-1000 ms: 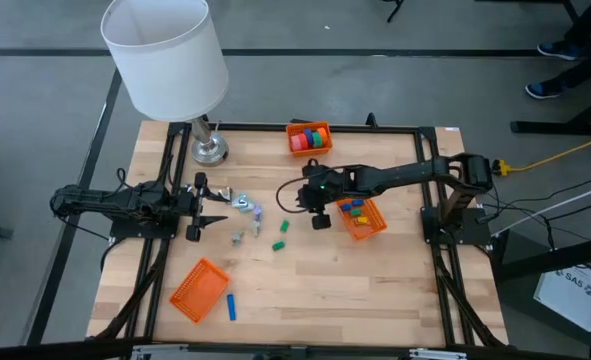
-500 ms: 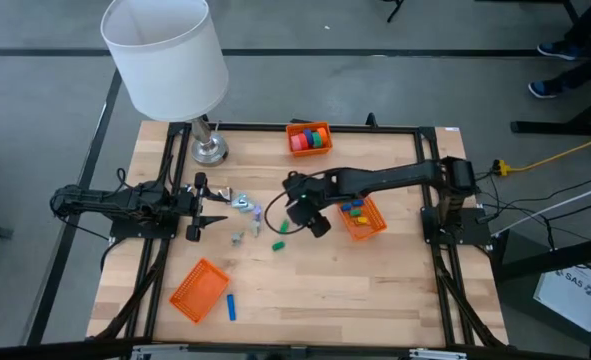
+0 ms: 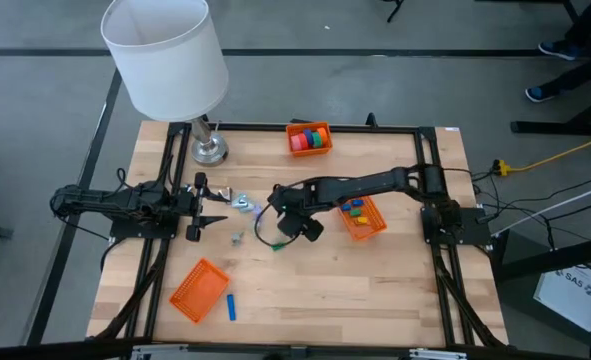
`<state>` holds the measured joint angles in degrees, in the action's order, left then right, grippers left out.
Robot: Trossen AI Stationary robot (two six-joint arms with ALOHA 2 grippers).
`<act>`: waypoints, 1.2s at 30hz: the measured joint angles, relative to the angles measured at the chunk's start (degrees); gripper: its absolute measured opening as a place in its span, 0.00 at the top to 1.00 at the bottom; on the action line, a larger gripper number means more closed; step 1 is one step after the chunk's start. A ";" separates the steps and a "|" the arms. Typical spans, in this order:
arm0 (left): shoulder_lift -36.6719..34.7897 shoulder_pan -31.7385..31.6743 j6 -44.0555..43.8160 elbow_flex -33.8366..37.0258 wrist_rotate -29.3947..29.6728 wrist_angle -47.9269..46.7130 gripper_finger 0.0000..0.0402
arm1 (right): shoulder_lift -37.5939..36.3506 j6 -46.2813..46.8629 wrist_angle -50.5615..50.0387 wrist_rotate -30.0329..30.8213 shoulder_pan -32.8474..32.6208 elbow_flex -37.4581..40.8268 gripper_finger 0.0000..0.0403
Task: Pick and place Stapler, Stapler remover, tape
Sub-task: Put the green stapler into the middle orange bin
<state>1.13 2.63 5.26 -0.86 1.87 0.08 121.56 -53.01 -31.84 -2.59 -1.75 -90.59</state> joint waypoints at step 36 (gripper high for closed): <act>0.00 0.00 0.00 0.00 0.00 -0.04 0.46 | -2.44 10.06 -8.13 -0.62 -0.35 0.04 0.83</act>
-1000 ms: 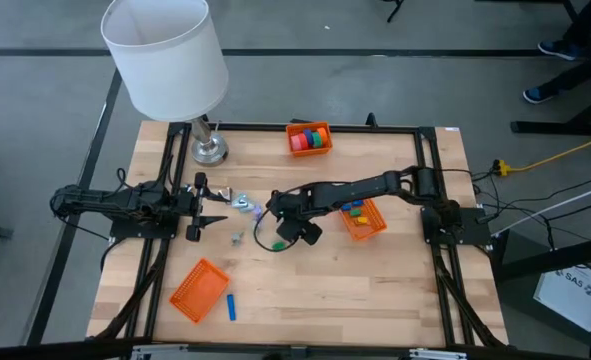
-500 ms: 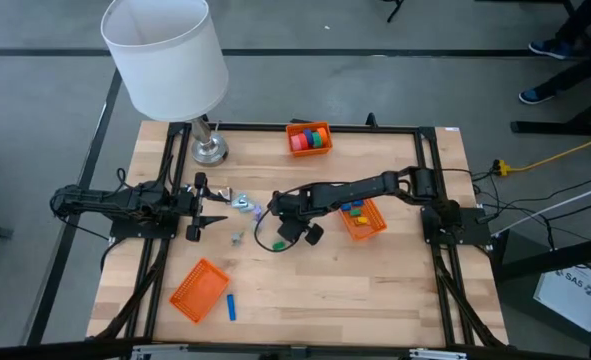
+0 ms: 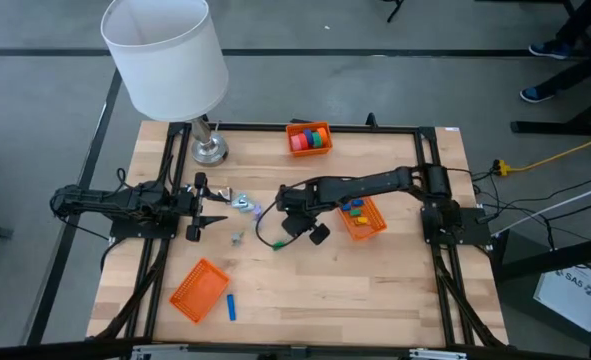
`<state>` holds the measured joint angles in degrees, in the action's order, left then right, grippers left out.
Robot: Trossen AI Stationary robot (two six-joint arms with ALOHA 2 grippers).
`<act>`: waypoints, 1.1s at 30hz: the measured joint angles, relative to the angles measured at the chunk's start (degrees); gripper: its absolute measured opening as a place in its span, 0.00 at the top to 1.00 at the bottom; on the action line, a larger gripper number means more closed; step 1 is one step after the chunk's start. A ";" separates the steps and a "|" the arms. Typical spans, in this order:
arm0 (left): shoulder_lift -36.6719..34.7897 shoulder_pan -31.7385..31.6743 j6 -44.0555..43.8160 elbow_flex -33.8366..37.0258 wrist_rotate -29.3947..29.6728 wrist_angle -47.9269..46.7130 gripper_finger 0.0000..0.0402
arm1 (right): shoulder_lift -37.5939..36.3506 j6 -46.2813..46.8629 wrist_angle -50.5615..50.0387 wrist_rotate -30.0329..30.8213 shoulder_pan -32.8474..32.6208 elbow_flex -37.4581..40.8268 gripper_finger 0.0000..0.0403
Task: Pick and place Stapler, Stapler remover, tape
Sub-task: Put the green stapler into the middle orange bin
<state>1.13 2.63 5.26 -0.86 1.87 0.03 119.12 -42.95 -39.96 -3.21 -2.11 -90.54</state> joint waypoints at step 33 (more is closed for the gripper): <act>-0.01 0.00 0.00 0.02 0.00 0.00 0.46 | -29.27 31.06 -14.23 2.12 -1.59 19.83 0.82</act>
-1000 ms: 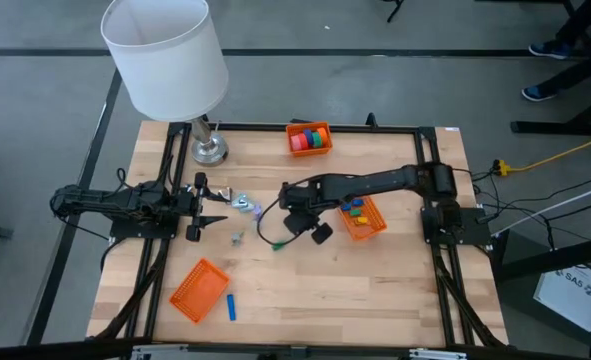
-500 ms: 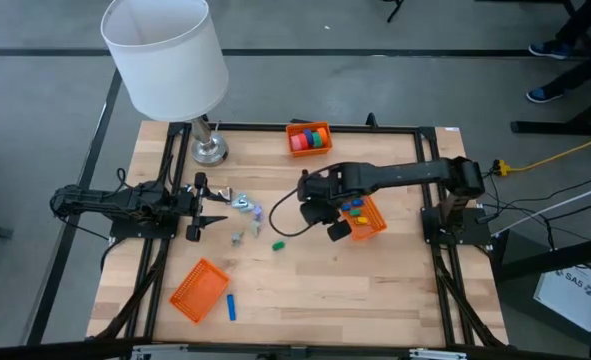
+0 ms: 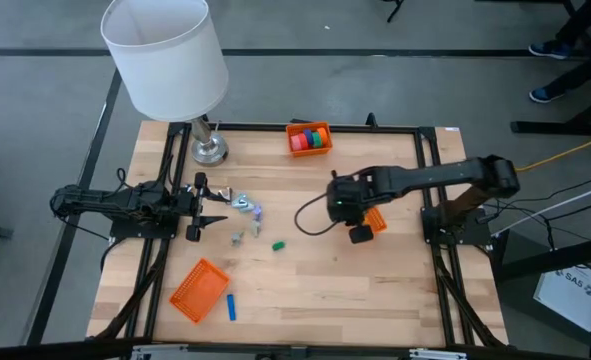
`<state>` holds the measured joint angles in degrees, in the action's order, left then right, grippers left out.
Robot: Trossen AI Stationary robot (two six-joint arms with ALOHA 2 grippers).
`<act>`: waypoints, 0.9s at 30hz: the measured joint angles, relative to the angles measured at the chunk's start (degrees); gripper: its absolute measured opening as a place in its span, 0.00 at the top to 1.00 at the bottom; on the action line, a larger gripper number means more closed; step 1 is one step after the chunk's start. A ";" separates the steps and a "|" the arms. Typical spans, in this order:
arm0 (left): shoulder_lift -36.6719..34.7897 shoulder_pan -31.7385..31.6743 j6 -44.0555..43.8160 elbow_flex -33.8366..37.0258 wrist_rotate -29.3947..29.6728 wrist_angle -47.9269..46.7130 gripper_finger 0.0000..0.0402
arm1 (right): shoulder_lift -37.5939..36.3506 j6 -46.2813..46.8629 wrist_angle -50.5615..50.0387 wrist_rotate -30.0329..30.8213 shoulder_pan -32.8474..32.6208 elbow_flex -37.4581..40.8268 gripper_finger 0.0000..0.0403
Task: Pick and place Stapler, Stapler remover, tape
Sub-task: Put the green stapler into the middle orange bin
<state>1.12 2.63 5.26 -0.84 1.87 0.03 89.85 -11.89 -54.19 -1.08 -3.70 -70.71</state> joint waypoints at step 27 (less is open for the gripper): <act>0.01 0.00 0.00 -0.01 0.00 0.00 0.47 | -12.84 29.17 10.49 8.15 4.29 26.79 0.82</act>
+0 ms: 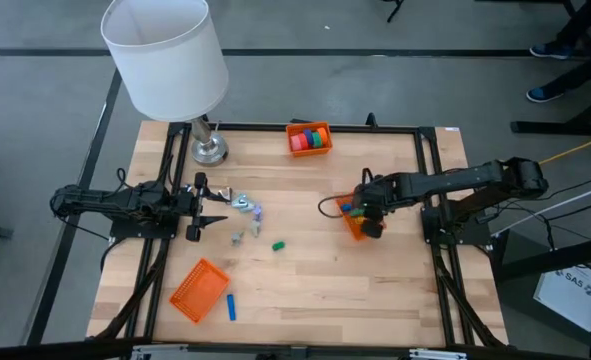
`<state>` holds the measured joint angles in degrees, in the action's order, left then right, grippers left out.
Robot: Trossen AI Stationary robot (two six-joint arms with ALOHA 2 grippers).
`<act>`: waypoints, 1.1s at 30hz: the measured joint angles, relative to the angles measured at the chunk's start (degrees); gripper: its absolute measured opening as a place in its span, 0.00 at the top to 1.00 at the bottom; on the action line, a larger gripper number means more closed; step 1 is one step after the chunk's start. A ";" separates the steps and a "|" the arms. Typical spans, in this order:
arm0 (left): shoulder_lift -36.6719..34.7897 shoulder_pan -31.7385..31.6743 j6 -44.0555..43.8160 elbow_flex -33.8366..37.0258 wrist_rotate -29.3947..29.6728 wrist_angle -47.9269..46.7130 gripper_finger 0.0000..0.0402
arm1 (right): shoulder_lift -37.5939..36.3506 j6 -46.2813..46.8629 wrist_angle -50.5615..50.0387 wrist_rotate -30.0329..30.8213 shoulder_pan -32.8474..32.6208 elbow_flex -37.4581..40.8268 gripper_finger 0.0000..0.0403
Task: Pick and place Stapler, Stapler remover, tape
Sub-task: Put the green stapler into the middle orange bin, then put the blue stapler into the middle orange bin
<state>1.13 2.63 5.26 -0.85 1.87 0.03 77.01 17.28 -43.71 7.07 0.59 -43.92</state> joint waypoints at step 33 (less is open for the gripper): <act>0.00 0.00 0.00 0.01 0.00 0.00 0.47 | 3.52 15.09 -1.24 -0.17 -0.21 -5.18 0.57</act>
<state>1.13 2.63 5.26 -0.84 1.87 0.03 80.53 32.37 -44.95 6.90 0.38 -49.10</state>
